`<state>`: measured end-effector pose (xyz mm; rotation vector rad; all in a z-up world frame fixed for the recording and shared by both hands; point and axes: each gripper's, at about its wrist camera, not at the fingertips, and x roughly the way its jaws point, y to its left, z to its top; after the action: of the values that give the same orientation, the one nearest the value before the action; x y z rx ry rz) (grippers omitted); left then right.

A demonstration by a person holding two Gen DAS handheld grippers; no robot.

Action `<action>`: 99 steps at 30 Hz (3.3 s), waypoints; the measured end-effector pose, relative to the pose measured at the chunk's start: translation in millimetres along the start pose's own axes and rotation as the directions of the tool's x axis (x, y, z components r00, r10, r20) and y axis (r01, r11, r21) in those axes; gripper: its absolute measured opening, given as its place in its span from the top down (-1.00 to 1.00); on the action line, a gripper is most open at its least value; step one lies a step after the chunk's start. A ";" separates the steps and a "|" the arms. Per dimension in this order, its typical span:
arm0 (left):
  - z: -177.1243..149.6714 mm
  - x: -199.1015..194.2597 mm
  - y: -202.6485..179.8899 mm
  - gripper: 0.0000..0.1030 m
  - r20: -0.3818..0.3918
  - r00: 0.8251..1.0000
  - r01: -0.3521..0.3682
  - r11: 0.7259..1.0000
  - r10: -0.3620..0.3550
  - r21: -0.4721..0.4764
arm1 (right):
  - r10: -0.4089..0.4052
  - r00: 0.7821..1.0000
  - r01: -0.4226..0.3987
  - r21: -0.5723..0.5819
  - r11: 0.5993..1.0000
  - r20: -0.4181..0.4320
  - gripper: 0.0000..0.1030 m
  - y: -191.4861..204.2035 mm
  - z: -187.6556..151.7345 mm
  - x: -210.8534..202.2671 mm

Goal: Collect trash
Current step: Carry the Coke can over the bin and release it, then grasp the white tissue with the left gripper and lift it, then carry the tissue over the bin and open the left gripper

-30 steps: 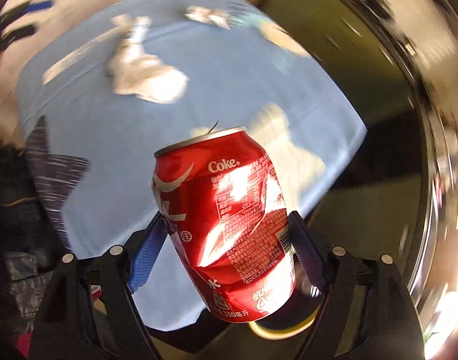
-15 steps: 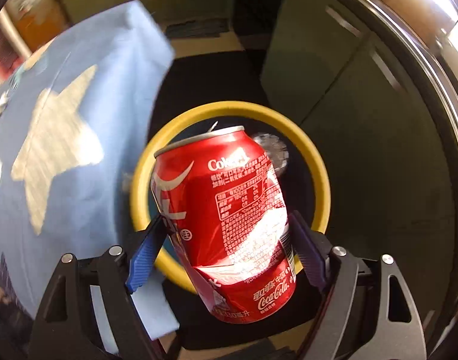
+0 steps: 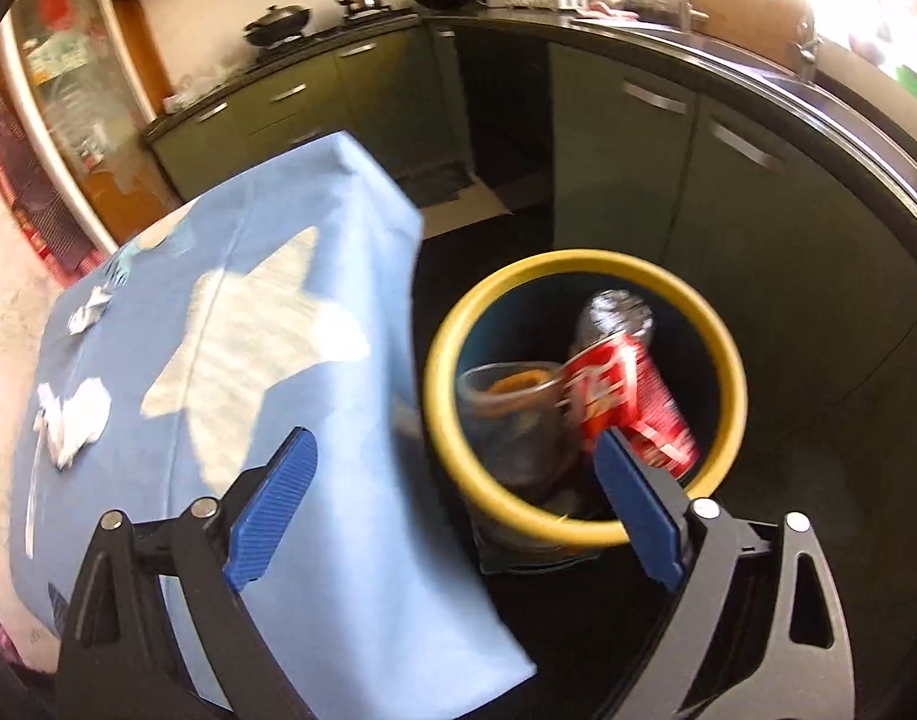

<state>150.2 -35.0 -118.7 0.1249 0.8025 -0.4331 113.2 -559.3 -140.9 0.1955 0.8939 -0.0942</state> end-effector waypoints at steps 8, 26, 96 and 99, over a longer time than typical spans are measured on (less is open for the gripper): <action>12.3 32.6 7.8 -0.90 -0.051 0.998 0.050 0.998 -0.047 0.047 | 0.029 0.999 -0.031 -0.094 0.995 -0.017 -0.76 64.7 -27.8 19.9; 56.2 153.6 -48.5 -0.38 -0.303 0.941 0.216 0.959 -0.153 0.185 | 0.061 0.998 -0.061 -0.082 0.995 -0.006 -0.78 80.8 -33.7 28.7; 173.2 221.7 -451.3 -0.48 -0.209 0.924 0.382 0.762 -0.320 0.524 | -0.242 0.968 0.216 0.264 0.940 0.068 -0.80 -96.9 -83.2 -20.0; 168.2 198.8 -427.2 -0.54 -0.180 0.930 0.366 0.776 -0.320 0.514 | -0.236 0.969 0.211 0.249 0.945 0.076 -0.80 -89.6 -81.8 -22.0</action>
<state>204.6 -532.3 -122.1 0.5344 0.7665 -1.0106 22.4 -629.9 -185.3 0.3104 0.7961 -0.4224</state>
